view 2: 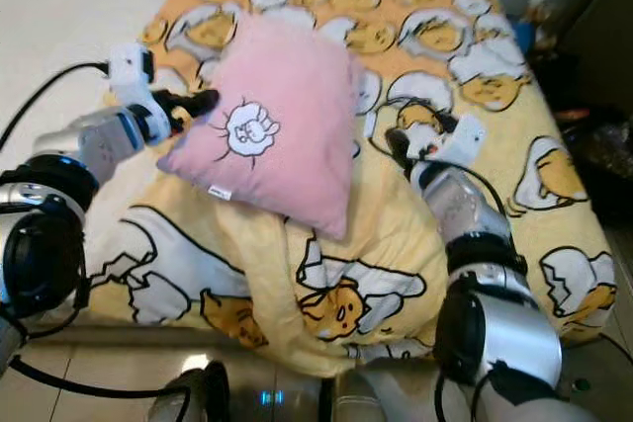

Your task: Clean up the room

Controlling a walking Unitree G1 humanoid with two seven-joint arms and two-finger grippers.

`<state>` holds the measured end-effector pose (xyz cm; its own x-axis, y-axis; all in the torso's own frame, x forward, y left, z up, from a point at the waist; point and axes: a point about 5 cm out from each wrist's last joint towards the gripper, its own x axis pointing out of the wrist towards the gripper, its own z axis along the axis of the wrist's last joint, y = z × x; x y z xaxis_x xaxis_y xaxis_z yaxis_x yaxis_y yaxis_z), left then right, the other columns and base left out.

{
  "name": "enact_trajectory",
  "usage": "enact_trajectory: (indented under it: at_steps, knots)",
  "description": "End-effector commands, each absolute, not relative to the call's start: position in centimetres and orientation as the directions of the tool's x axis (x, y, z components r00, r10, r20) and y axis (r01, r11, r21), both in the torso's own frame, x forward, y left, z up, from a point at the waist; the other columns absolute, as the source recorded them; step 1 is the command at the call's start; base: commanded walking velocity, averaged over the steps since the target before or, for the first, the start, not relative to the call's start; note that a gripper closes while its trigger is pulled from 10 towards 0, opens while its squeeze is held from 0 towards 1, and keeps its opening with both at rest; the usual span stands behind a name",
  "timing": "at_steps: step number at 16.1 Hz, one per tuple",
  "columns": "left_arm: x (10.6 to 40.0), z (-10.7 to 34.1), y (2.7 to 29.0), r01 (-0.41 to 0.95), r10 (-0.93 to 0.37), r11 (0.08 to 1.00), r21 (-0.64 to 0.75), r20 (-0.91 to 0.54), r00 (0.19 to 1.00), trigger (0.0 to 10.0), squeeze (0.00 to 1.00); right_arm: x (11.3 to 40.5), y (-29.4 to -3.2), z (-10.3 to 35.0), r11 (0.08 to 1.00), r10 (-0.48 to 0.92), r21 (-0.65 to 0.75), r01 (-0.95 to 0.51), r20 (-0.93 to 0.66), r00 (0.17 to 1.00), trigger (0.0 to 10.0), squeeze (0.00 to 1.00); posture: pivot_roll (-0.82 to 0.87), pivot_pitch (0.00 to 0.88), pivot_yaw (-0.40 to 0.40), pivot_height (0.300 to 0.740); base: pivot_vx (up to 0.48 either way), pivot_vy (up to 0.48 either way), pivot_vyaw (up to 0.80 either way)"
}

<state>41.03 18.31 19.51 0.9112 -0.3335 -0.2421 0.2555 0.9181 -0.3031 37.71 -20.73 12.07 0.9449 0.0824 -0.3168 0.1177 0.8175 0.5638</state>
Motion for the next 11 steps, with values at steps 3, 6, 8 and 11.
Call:
enact_trajectory:
  at_steps: [3, 6, 8, 11]
  knots:
    - [41.1, 19.1, 16.5, 0.275, -0.377, 0.883, -0.381, -0.225, 0.899, 10.0, 0.00, 36.7, -20.6, 9.9, 0.751, 0.123, 0.634, 0.184, -0.408, 0.904, 10.0, 0.00, -0.23, 0.292, -0.066, 0.740, 0.000, 0.000, 0.00]
    - [41.6, 21.2, 15.5, 0.317, -0.403, 0.845, -0.431, -0.125, 0.907, 10.0, 0.00, 36.4, -19.6, 10.1, 0.681, 0.198, 0.714, 0.164, -0.394, 0.897, 10.0, 0.00, -0.25, 0.291, -0.064, 0.740, 0.000, 0.000, 0.00]
    - [41.7, 21.9, 14.8, 0.355, -0.438, 0.810, -0.467, -0.078, 0.896, 10.0, 0.00, 36.2, -18.1, 9.7, 0.647, 0.273, 0.751, 0.129, -0.386, 0.881, 10.0, 0.00, -0.25, 0.293, -0.058, 0.740, 0.000, 0.000, 0.00]
    - [41.1, 19.7, 12.8, 0.383, -0.510, 0.781, -0.494, -0.150, 0.847, 10.0, 0.00, 36.2, -16.0, 9.1, 0.622, 0.325, 0.775, 0.115, -0.389, 0.862, 10.0, 0.00, -0.24, 0.287, -0.046, 0.740, 0.000, 0.000, 0.00]
